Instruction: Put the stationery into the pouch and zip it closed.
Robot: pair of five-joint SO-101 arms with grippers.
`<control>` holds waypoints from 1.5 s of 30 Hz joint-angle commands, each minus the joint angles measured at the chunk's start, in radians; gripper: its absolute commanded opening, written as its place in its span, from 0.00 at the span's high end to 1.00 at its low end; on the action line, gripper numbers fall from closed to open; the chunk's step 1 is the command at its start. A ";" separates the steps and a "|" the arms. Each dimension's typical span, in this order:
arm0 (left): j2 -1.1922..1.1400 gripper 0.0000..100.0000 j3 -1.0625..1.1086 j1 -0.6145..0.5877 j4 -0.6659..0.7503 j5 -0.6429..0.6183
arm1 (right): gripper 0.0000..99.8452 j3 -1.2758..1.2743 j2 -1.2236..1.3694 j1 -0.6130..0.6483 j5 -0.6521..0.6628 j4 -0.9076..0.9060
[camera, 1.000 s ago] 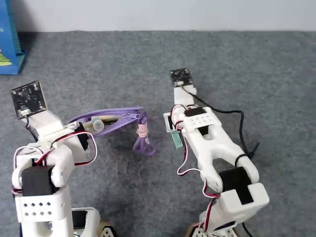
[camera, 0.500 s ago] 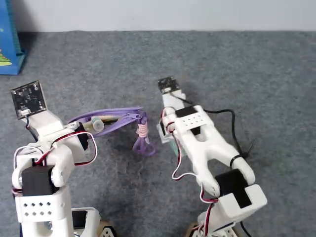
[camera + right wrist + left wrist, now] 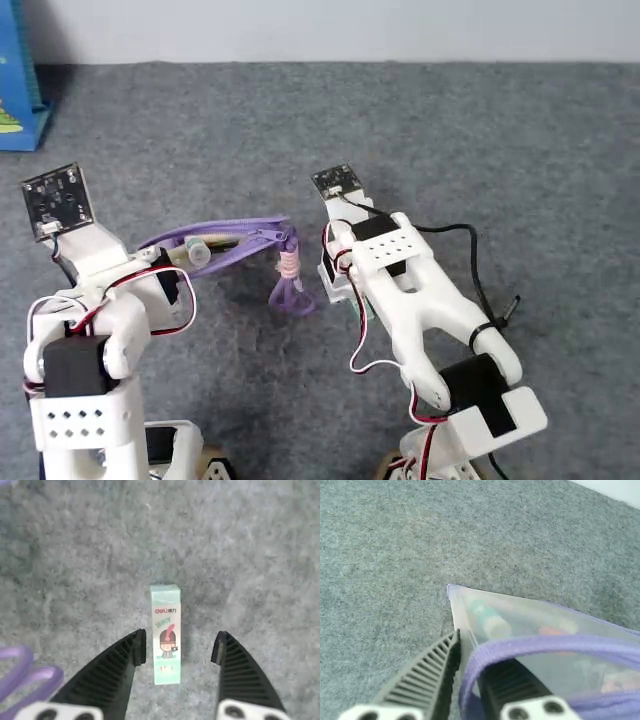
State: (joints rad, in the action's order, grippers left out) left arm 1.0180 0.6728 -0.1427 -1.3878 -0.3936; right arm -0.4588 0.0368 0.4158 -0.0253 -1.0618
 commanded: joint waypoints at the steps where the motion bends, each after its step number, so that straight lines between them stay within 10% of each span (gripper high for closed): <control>1: 0.002 0.99 -0.008 0.003 0.011 0.009 | 0.77 0.031 0.031 0.025 0.005 0.051; 8: 0.002 0.99 -0.005 0.003 0.006 0.009 | 1.00 0.037 0.104 0.059 0.008 0.088; 28: 0.002 0.99 -0.010 0.003 0.008 0.006 | 0.99 0.026 -0.901 0.137 0.049 -0.102; 45: 0.002 0.99 -0.005 0.003 0.006 0.006 | 0.99 -0.330 -1.073 0.526 0.049 0.789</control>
State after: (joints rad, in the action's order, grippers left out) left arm 1.0180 0.6728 -0.1427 -1.3878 -0.3936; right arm -0.7825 -1.0111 0.9068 0.0176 -0.4173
